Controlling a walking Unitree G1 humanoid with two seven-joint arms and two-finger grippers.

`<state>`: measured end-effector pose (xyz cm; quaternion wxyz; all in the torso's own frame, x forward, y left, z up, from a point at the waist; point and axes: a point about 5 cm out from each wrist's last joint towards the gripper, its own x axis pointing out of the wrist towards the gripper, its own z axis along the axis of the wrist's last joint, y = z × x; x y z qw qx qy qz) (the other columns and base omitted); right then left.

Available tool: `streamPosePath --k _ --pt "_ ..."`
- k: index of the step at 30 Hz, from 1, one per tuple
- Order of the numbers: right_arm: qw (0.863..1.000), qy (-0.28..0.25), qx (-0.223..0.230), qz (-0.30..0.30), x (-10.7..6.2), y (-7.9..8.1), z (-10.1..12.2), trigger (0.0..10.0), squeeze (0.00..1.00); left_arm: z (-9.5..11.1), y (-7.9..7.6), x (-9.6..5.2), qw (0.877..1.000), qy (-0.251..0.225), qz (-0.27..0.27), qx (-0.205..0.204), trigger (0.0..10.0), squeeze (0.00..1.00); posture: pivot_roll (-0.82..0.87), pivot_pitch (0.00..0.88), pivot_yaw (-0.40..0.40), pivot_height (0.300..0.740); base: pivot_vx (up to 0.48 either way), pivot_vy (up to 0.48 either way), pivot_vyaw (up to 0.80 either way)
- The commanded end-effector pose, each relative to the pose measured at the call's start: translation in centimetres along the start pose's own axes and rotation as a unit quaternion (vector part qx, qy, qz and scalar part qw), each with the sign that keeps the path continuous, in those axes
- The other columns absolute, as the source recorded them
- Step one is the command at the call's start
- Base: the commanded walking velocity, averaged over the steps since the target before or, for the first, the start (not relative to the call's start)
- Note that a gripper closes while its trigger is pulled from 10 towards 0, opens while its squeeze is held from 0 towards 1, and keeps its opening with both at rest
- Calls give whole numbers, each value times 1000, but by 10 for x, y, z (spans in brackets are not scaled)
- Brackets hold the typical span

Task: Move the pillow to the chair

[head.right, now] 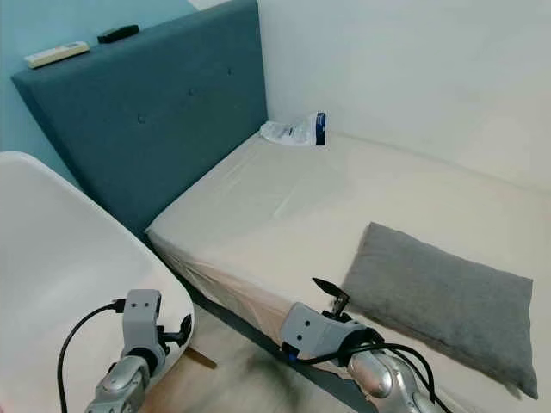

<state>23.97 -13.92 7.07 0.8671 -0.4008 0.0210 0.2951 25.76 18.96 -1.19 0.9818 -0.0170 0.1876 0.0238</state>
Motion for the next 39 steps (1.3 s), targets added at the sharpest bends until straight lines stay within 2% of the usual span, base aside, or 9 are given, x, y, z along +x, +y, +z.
streamPosePath --k 1,39 --pt "1000 -5 5 8 0 4 1 10000 0 -4 0 -2 1000 8 -4 5 10000 0 -58 100 66 740 0 0 0" --pt "1000 -10 2 8 -3 3 6 10000 0 -6 -7 -3 1000 13 -20 6 10000 0 -74 139 99 740 0 0 0"
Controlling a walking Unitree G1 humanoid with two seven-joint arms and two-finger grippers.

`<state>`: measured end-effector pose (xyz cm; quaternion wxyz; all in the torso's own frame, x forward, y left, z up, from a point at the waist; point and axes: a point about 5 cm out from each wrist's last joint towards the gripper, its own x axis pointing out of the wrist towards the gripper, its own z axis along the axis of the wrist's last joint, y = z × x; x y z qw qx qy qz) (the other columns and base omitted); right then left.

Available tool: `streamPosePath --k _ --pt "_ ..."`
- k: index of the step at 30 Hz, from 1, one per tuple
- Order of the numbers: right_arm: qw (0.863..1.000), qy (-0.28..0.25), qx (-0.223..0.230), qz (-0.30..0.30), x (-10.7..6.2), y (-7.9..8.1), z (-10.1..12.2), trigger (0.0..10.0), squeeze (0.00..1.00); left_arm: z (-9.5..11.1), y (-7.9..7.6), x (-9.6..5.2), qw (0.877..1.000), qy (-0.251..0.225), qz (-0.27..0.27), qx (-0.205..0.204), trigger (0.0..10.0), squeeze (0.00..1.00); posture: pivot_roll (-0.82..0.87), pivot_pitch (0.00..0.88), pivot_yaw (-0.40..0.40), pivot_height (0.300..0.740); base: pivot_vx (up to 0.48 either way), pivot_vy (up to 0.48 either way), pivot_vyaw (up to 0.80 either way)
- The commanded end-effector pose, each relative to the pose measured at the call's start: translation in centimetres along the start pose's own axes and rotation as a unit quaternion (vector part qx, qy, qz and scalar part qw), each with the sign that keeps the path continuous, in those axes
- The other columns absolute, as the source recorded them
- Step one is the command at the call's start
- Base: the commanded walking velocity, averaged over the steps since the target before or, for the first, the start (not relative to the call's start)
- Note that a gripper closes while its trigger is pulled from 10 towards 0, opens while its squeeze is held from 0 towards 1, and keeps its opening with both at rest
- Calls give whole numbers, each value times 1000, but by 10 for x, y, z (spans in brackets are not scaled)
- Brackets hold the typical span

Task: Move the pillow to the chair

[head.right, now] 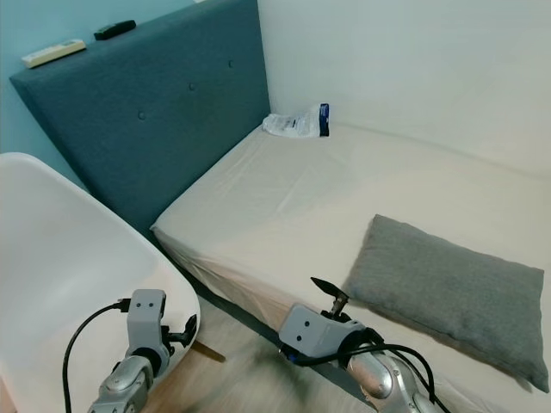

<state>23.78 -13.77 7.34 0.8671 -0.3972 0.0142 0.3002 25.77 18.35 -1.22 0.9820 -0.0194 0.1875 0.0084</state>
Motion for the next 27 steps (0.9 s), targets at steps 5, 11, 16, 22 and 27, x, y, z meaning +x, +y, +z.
streamPosePath --k 5,11,16,22,27 --pt "1000 -2 2 5 -2 3 4 10000 0 -6 -1 -3 1000 14 -10 9 10000 0 -74 142 101 740 0 0 0" --pt "1000 -1 2 6 -3 4 3 10000 0 -7 -2 -4 1000 14 -10 8 10000 0 -82 129 83 740 0 0 0" --pt "1000 -1 2 7 -6 4 2 10000 0 -8 0 -5 1000 11 3 -2 10000 0 -64 124 61 740 0 0 0" --pt "1000 -2 1 6 -5 4 3 10000 0 -9 1 -6 1000 13 0 0 10000 0 -60 130 55 740 0 0 0" --pt "1000 -3 4 6 -3 5 4 10000 0 -6 2 -4 1000 12 -1 2 10000 0 -73 120 61 740 0 0 0"
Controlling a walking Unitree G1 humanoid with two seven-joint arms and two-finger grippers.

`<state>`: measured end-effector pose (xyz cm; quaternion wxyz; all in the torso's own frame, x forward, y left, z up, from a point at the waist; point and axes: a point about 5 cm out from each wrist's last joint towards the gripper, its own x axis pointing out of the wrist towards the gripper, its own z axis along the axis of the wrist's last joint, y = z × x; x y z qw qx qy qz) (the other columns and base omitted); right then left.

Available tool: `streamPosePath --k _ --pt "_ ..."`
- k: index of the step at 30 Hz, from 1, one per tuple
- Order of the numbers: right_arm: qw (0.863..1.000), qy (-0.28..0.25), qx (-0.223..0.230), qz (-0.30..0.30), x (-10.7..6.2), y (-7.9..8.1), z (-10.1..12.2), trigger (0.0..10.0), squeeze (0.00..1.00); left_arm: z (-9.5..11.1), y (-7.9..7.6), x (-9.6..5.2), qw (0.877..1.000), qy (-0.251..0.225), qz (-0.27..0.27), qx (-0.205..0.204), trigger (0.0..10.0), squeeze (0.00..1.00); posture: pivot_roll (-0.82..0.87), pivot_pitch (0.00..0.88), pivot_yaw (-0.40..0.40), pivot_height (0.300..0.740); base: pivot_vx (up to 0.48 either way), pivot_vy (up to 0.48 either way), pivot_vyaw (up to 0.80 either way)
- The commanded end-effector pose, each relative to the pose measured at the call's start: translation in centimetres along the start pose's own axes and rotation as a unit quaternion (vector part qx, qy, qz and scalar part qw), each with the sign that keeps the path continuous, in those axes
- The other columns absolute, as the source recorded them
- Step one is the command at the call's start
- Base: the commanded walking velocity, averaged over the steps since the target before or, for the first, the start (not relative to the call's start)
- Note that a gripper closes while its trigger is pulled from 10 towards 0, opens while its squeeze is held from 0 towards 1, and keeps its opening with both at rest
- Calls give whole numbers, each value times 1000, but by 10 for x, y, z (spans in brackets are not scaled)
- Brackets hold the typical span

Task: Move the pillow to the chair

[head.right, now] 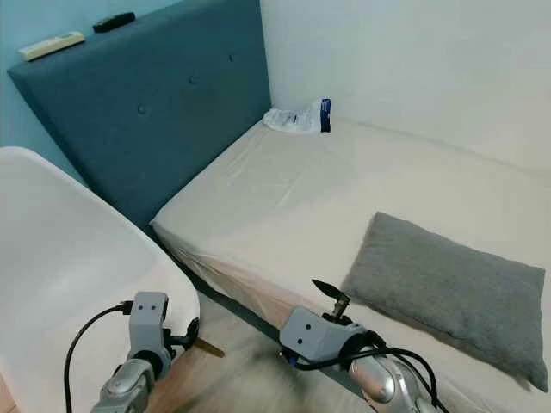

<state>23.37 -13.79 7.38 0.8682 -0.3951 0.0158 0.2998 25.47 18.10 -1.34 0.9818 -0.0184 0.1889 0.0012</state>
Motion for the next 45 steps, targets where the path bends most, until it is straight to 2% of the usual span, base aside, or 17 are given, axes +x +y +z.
streamPosePath --k 1,8,11,14,16,17,18,19,20,21,22,28,29,31,34,38,45 --pt "1000 -3 3 6 1 4 3 10000 0 -3 5 -1 1000 10 5 0 10000 0 -72 120 61 740 0 0 0" --pt "999 -16 -29 -11 2 3 7 10000 0 3 2 3 1000 3 4 -1 10000 0 -71 110 60 740 0 0 0" --pt "999 -23 -18 -27 1 2 7 10000 0 2 0 3 1000 3 2 -2 10000 0 -81 105 58 740 0 0 0" --pt "997 -12 51 -57 2 -7 2 10000 0 2 -4 4 1000 4 -2 -3 10000 0 -81 100 55 740 0 0 0" --pt "986 0 140 -93 3 -19 -5 10000 0 4 -7 6 1000 2 -4 -6 10000 0 -81 94 53 740 0 0 0" --pt "972 8 202 -118 2 -29 -13 10000 0 4 -8 7 1000 1 -4 -8 10000 0 -85 89 55 740 0 0 0" --pt "966 11 226 -127 2 -33 -16 10000 0 5 -9 7 1000 1 -4 -9 10000 0 -86 88 54 740 0 0 0" --pt "966 11 226 -127 2 -33 -16 10000 0 5 -9 7 1000 1 -4 -9 10000 0 -86 88 54 740 0 0 0" --pt "957 22 249 -146 0 -38 -24 10000 0 5 -10 7 1000 2 -5 -10 10000 0 -86 82 51 740 0 0 0" --pt "941 43 281 -180 -4 -46 -41 10000 0 5 -13 8 1000 2 -9 -12 10000 0 -86 75 48 740 0 0 0" --pt "936 51 291 -189 -5 -47 -46 10000 0 5 -14 8 1000 2 -10 -12 10000 0 -86 75 48 740 0 0 0" --pt "930 77 285 -220 -13 -48 -65 10000 0 6 -15 9 1000 0 -11 -13 10000 0 -65 72 46 740 0 0 0" --pt "913 118 311 -236 -19 -48 -81 10000 0 7 -12 9 1000 -2 -9 -13 10000 0 -58 67 46 740 0 0 0" --pt "896 141 341 -246 -23 -48 -91 10000 0 7 -10 8 1000 -3 -6 -13 10000 0 -50 73 41 740 0 0 0" --pt "890 155 365 -226 -20 -42 -95 10000 0 6 -6 7 1000 -4 1 -15 10000 0 -45 72 34 740 0 0 0" --pt "896 155 378 -173 -8 -30 -91 10000 0 3 -3 4 1000 -4 8 -17 10000 0 -33 79 29 740 0 0 0" --pt "895 170 375 -174 -3 -23 -93 10000 0 1 -2 2 1000 -3 7 -15 10000 0 -16 81 38 740 0 0 0"
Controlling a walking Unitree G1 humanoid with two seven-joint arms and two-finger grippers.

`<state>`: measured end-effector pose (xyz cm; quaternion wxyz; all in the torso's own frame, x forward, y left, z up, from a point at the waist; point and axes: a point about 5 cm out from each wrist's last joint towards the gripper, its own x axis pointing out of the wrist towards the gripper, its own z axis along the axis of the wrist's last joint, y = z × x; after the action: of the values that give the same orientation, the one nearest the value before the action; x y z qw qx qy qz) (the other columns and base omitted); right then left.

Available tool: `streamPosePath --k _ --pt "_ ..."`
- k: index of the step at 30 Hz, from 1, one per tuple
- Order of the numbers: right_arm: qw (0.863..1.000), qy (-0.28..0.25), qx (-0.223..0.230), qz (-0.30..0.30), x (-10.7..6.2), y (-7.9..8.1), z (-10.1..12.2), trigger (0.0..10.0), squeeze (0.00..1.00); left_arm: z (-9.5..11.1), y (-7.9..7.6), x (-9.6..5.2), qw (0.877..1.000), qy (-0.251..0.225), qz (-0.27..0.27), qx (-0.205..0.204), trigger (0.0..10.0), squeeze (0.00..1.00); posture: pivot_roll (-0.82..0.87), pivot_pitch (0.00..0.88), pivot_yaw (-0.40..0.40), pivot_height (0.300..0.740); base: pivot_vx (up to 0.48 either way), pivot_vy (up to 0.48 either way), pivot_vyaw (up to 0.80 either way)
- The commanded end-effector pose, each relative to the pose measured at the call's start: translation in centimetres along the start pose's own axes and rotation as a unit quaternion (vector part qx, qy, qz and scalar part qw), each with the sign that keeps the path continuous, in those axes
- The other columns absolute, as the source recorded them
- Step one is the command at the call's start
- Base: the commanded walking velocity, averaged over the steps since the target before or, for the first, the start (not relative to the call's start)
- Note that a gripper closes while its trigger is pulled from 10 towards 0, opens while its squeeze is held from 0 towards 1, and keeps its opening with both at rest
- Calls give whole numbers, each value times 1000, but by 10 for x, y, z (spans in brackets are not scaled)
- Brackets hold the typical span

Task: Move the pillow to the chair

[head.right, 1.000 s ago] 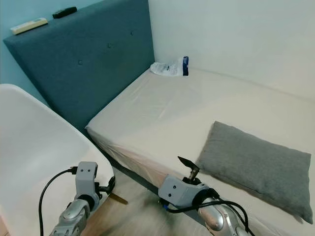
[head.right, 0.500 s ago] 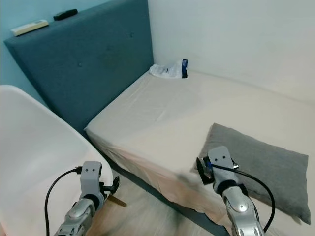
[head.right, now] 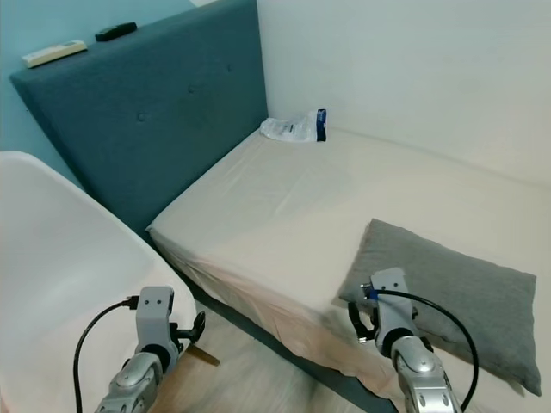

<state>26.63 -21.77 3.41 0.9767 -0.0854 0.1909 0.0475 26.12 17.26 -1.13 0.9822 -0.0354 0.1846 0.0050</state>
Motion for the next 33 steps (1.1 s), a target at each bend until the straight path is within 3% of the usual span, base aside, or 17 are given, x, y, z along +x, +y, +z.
streamPosePath --k 1,9,14,20,23,30,33 --pt "1000 22 8 -3 1 6 -10 10000 0 -2 8 -3 1000 1 7 4 10000 0 -10 82 44 740 0 0 0" --pt "998 42 23 33 9 23 -11 10000 0 15 21 1 1000 -22 18 10 10000 0 16 85 56 740 0 0 0" --pt "998 47 13 38 10 25 -13 10000 0 14 22 1 1000 -21 20 8 10000 0 1 70 52 740 0 0 0" --pt "997 54 1 48 7 22 -15 10000 0 6 10 -3 1000 -19 18 -7 10000 0 -14 86 6 740 0 0 0" --pt "996 67 -11 52 3 17 -22 10000 0 -7 4 -11 1000 -8 20 -17 10000 0 -9 94 -31 740 0 0 0" --pt "995 82 -30 52 5 11 -25 10000 0 -18 -3 -17 1000 9 16 -24 10000 0 -11 107 -34 740 0 0 0" --pt "995 93 -24 41 -2 7 -35 10000 0 -19 -9 -17 1000 11 2 -20 10000 0 -30 117 -10 740 0 0 0"
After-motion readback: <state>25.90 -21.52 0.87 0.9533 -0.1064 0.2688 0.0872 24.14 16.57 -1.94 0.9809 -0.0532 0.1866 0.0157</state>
